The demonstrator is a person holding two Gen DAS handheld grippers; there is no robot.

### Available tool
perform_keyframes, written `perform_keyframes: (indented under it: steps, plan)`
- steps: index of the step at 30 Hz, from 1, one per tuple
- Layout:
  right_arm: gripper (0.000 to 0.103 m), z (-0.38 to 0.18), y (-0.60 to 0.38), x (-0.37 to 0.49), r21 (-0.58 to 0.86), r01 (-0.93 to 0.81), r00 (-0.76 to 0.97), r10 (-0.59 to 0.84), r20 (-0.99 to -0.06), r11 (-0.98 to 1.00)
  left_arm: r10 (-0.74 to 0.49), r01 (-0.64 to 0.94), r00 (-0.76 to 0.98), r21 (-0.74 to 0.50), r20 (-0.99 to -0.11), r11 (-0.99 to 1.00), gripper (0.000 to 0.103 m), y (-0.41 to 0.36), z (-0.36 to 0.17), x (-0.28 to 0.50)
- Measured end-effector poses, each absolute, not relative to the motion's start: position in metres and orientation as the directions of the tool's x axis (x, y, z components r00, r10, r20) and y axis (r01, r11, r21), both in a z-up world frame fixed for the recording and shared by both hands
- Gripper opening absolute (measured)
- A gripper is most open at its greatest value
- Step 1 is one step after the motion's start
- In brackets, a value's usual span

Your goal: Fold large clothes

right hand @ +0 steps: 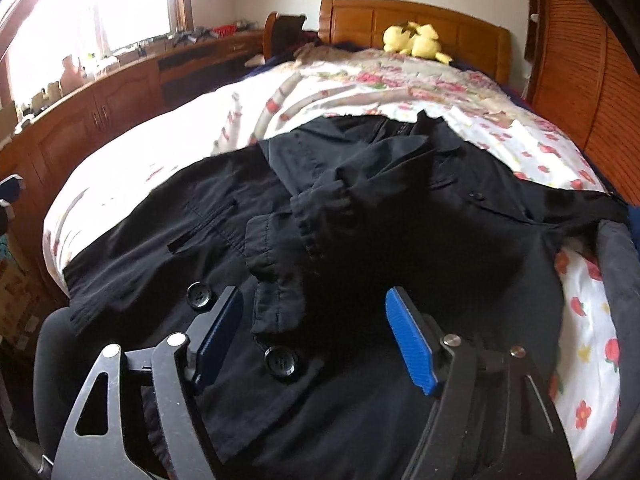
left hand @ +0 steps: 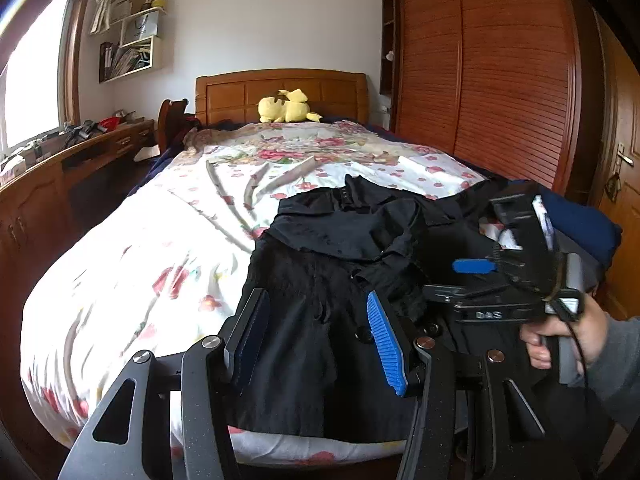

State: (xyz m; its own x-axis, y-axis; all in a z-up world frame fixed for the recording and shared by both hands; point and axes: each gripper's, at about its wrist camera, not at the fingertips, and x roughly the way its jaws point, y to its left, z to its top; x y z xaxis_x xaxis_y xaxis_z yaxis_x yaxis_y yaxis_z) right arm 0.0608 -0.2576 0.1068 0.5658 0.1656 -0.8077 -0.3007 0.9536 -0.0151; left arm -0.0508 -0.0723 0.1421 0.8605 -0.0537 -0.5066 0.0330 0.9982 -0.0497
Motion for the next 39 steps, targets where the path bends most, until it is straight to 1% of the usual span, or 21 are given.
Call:
perform_keyframes:
  steps: [3,7,8,10,11,12,13,15,23,28,30,33,35,37,39]
  plan:
    - [0.062,0.103,-0.25,0.074,-0.04,-0.303,0.549,0.14,-0.824,0.952,-0.05,0.025,0.862,-0.055,-0.505,0.998,0.053,-0.073,0.141,-0.051]
    - [0.056,0.098,-0.247,0.089,-0.093,-0.286,0.535,0.079,-0.841,0.954,-0.051,0.02,0.862,-0.067,-0.505,0.998,0.053,-0.073,0.141,-0.052]
    - [0.053,0.096,-0.247,0.092,-0.096,-0.284,0.529,0.073,-0.846,0.954,-0.052,0.02,0.862,-0.07,-0.504,0.997,0.053,-0.073,0.141,-0.053]
    - [0.043,0.092,-0.25,0.098,-0.103,-0.283,0.507,0.057,-0.86,0.954,-0.052,0.019,0.862,-0.07,-0.504,0.997,0.053,-0.075,0.141,-0.052]
    - [0.031,0.092,-0.251,0.098,-0.106,-0.284,0.503,0.054,-0.863,0.953,-0.051,0.019,0.863,-0.068,-0.503,0.997,0.053,-0.075,0.142,-0.053]
    - [0.022,0.091,-0.253,0.098,-0.103,-0.287,0.5,0.057,-0.864,0.952,-0.049,0.018,0.863,-0.067,-0.502,0.998,0.053,-0.076,0.142,-0.052]
    - [0.019,0.093,-0.255,0.096,-0.093,-0.293,0.503,0.071,-0.862,0.951,-0.048,0.018,0.864,-0.065,-0.501,0.998,0.053,-0.077,0.142,-0.052]
    - [0.01,0.1,-0.259,0.09,-0.08,-0.299,0.519,0.092,-0.85,0.951,-0.048,0.018,0.866,-0.066,-0.498,0.998,0.053,-0.076,0.142,-0.053]
    - [0.008,0.147,-0.273,0.04,0.026,-0.367,0.577,0.25,-0.778,0.93,-0.048,0.019,0.874,-0.064,-0.483,0.998,0.053,-0.078,0.141,-0.054]
    - [0.008,0.161,-0.284,0.013,0.07,-0.369,0.593,0.293,-0.75,0.927,-0.052,0.026,0.877,-0.062,-0.478,0.998,0.053,-0.081,0.14,-0.053]
    - [0.008,0.159,-0.288,0.005,0.071,-0.367,0.598,0.293,-0.746,0.928,-0.057,0.032,0.878,-0.062,-0.476,0.998,0.053,-0.083,0.139,-0.053]
    - [0.008,0.148,-0.297,-0.002,0.032,-0.354,0.607,0.255,-0.753,0.935,-0.064,0.04,0.878,-0.06,-0.474,0.997,0.053,-0.086,0.138,-0.054]
    - [0.008,0.134,-0.311,-0.001,0.037,-0.316,0.592,0.228,-0.773,0.948,-0.069,0.048,0.877,-0.057,-0.476,0.997,0.053,-0.088,0.137,-0.053]
    - [0.008,0.123,-0.323,-0.002,0.014,-0.277,0.593,0.182,-0.785,0.961,-0.075,0.055,0.875,-0.057,-0.478,0.997,0.053,-0.088,0.137,-0.053]
    - [0.008,0.117,-0.336,-0.003,-0.005,-0.248,0.608,0.152,-0.779,0.969,-0.085,0.065,0.874,-0.059,-0.478,0.996,0.053,-0.088,0.137,-0.052]
